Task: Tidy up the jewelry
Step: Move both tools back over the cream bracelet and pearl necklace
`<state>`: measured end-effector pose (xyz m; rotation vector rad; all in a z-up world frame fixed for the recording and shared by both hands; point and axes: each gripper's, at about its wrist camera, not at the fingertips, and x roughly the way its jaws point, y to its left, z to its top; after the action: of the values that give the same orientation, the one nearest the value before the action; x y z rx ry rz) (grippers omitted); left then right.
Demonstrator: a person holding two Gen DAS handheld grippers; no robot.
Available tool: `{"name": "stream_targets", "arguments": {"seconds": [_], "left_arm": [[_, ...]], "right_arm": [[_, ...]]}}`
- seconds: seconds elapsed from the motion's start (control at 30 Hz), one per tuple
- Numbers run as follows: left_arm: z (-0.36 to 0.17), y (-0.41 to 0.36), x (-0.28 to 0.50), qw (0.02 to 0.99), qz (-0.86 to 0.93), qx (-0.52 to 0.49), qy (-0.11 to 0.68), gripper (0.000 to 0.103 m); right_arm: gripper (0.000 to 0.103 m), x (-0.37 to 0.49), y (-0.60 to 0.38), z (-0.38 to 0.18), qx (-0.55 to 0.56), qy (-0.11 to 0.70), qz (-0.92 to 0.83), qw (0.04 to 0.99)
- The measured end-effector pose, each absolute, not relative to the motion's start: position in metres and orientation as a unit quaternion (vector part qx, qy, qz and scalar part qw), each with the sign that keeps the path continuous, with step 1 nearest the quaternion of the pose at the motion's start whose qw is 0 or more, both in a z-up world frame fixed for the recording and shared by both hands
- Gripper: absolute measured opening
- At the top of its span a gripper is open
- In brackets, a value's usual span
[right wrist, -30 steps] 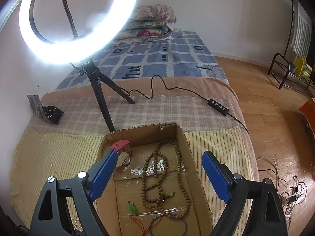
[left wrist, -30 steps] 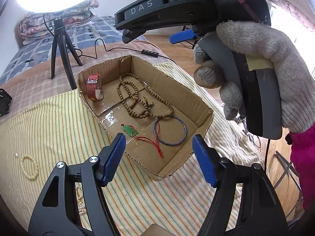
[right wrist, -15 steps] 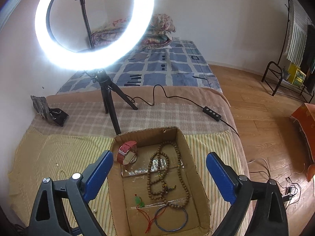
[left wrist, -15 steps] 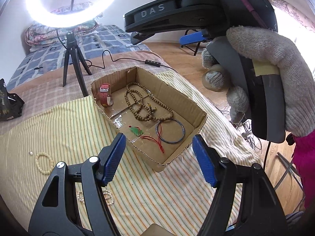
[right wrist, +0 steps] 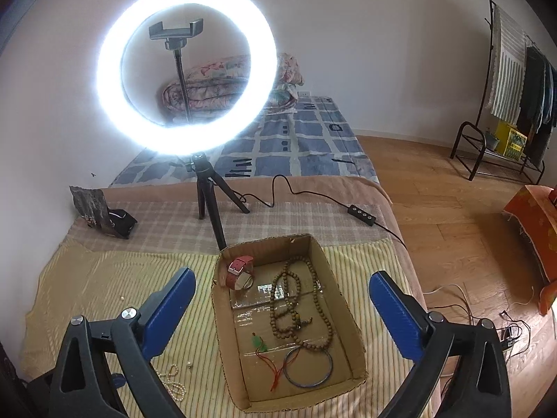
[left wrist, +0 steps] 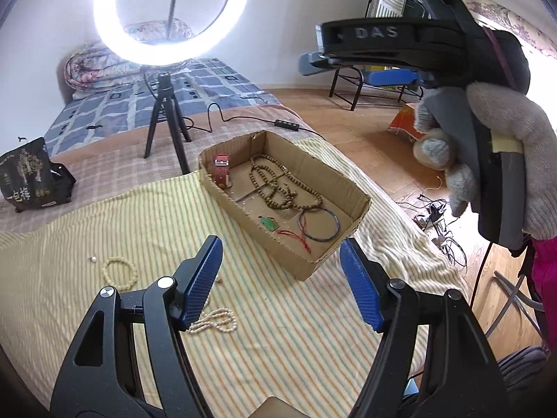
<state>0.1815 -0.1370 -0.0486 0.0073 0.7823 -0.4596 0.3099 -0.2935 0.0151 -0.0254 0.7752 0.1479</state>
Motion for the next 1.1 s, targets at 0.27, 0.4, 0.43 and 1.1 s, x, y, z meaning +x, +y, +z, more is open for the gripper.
{"name": "stream_targets", "arguments": {"seconds": [0.27,0.4,0.43,1.1], "left_arm": [[-0.049,-0.085,0.168,0.908,-0.191,0.016,0.373,0.072],[-0.055,-0.054,0.167,0.910,-0.169,0.010,0.378,0.072],[-0.058,-0.044,0.168,0.910,-0.163,0.006,0.380,0.072],[-0.119,0.050,0.191,0.898,-0.098,-0.028,0.428,0.072]], "right_arm": [[0.103,0.269,-0.276,0.022,-0.049,0.351,0.081,0.932],[0.103,0.253,-0.270,0.023,-0.054,0.343,0.093,0.933],[0.103,0.248,-0.268,0.021,-0.055,0.340,0.098,0.933],[0.102,0.186,-0.210,-0.097,-0.069,0.389,0.230,0.889]]}}
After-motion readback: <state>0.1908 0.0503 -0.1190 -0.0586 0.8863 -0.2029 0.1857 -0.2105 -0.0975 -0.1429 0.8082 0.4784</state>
